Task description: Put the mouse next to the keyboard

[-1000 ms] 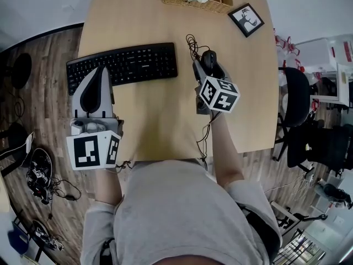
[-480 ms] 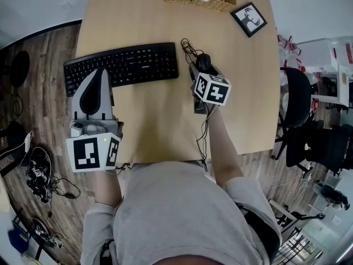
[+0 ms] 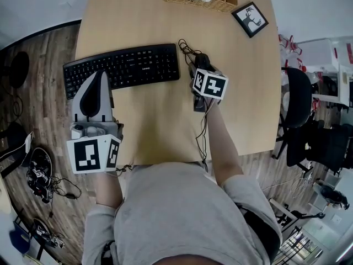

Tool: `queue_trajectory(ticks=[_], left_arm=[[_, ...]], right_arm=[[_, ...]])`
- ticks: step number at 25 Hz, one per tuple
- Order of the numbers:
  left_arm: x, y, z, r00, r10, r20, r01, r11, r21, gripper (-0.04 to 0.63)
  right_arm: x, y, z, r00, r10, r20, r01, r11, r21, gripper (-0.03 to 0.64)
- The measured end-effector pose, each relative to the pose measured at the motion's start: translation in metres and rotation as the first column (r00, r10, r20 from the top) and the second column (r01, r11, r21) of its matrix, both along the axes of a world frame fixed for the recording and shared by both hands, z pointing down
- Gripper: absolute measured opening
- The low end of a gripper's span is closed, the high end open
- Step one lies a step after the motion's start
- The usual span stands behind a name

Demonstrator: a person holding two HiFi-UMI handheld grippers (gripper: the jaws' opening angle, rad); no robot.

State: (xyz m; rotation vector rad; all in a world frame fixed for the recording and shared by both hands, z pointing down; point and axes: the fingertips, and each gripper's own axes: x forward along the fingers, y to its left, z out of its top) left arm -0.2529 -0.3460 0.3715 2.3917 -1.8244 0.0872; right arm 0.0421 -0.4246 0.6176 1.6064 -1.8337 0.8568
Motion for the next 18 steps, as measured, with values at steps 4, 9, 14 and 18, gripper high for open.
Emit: queue_trajectory(ticks=[4, 9, 14, 18], left_arm=[[-0.0022, 0.0004, 0.0039, 1.000, -0.004, -0.001, 0.004, 1.000, -0.008, 0.011], [-0.0054, 0.0001, 0.0048, 1.000, -0.011, -0.006, 0.011, 1.000, -0.011, 0.011], [-0.0049, 0.0014, 0.0045, 1.000, -0.011, -0.009, 0.011, 1.000, -0.014, 0.011], [-0.0065, 0.0011, 0.0049, 1.000, -0.015, -0.010, 0.015, 1.000, -0.011, 0.011]], right_arm=[[0.0004, -0.0032, 0.0021, 1.000, -0.002, -0.031, 0.001, 1.000, -0.013, 0.267], [-0.0027, -0.0073, 0.0033, 0.997, -0.036, -0.065, 0.033, 0.998, -0.048, 0.267], [-0.0035, -0.0080, 0.0016, 0.997, -0.057, -0.051, 0.055, 0.998, -0.043, 0.267], [-0.0052, -0.0086, 0.0016, 0.997, -0.071, -0.043, 0.069, 0.997, -0.029, 0.267]])
